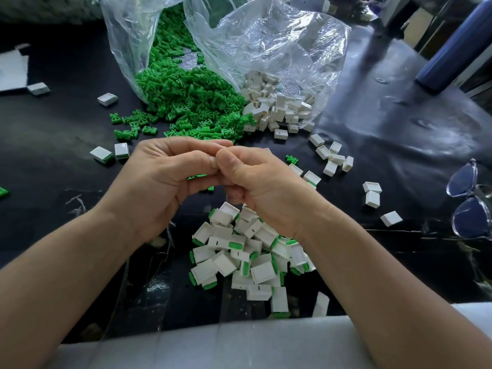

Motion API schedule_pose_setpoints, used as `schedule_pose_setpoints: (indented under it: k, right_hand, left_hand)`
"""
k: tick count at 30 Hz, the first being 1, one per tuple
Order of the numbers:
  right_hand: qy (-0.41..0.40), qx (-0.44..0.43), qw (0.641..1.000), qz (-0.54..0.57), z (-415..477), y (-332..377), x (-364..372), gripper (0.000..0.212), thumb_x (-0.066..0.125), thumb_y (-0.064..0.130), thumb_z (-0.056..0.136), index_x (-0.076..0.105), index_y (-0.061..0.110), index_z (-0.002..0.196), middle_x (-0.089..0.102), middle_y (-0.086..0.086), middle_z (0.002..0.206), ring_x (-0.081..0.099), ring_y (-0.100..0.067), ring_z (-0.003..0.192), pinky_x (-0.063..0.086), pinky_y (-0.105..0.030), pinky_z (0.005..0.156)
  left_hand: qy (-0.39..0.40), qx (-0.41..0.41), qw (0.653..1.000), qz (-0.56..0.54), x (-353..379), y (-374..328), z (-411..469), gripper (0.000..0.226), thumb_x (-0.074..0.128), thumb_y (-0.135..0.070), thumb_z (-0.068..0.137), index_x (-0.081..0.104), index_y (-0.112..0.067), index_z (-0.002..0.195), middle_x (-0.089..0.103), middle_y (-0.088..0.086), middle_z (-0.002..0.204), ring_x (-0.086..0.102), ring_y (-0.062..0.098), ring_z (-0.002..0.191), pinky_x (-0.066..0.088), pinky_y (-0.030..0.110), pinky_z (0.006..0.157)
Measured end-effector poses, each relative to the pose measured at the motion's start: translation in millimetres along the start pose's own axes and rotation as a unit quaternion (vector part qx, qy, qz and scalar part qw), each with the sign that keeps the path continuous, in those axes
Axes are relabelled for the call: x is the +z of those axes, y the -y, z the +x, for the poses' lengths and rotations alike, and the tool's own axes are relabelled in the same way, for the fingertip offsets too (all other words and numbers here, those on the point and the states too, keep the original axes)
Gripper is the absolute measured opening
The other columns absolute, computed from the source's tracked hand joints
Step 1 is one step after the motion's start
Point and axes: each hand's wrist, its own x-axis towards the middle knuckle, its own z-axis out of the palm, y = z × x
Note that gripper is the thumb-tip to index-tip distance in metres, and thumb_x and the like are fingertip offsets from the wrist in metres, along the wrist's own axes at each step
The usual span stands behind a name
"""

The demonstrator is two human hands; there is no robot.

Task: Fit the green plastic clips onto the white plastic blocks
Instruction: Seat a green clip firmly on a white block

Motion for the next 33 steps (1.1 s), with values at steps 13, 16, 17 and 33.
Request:
schedule_pose_setpoints:
  k: [13,16,17,33]
  right_hand:
    - [-0.005,-0.005,0.999,-0.037,-0.8,1.4,-0.7,0.032,0.039,0.015,0.098,0.052,0.019,0.068,0.045,0.011,0.056,0.037,-0.003,0.050,0.029,-0.019,0.055]
    - [0.003,-0.003,0.999,-0.037,-0.8,1.5,-1.0,0.034,0.039,0.015,0.098,0.051,0.020,0.067,0.049,0.021,0.045,0.043,0.005,0.045,0.031,-0.014,0.054]
    - [0.004,-0.004,0.999,-0.037,-0.7,1.6,-1.1,0.034,0.039,0.014,0.098,0.050,0.020,0.066,0.049,0.021,0.044,0.043,0.005,0.044,0.030,-0.015,0.054]
    - [0.020,0.020,1.000,0.000,0.3,3.0,-1.7,0.035,0.034,0.018,0.100,0.056,-0.005,0.115,0.046,0.015,0.052,0.040,-0.001,0.054,0.030,-0.015,0.055]
  left_hand:
    - [0.004,-0.004,1.000,0.004,-1.3,-0.1,-0.8,0.016,0.066,0.004,0.062,0.074,-0.010,0.059,0.075,0.003,0.086,0.071,0.017,0.080,0.057,0.025,0.068]
    - [0.002,-0.007,1.000,-0.001,-0.5,0.1,-1.3,0.014,0.065,0.000,0.062,0.074,-0.010,0.058,0.074,0.003,0.086,0.071,0.017,0.080,0.057,0.025,0.067]
    - [-0.001,-0.006,1.000,-0.002,-0.3,-0.1,-1.4,0.015,0.061,-0.003,0.062,0.074,-0.010,0.058,0.074,0.003,0.086,0.071,0.016,0.080,0.057,0.025,0.068]
    - [-0.012,-0.011,1.000,0.019,0.3,-1.5,-1.3,0.018,0.057,-0.006,0.060,0.074,-0.009,0.061,0.073,0.007,0.078,0.069,0.020,0.069,0.058,0.029,0.070]
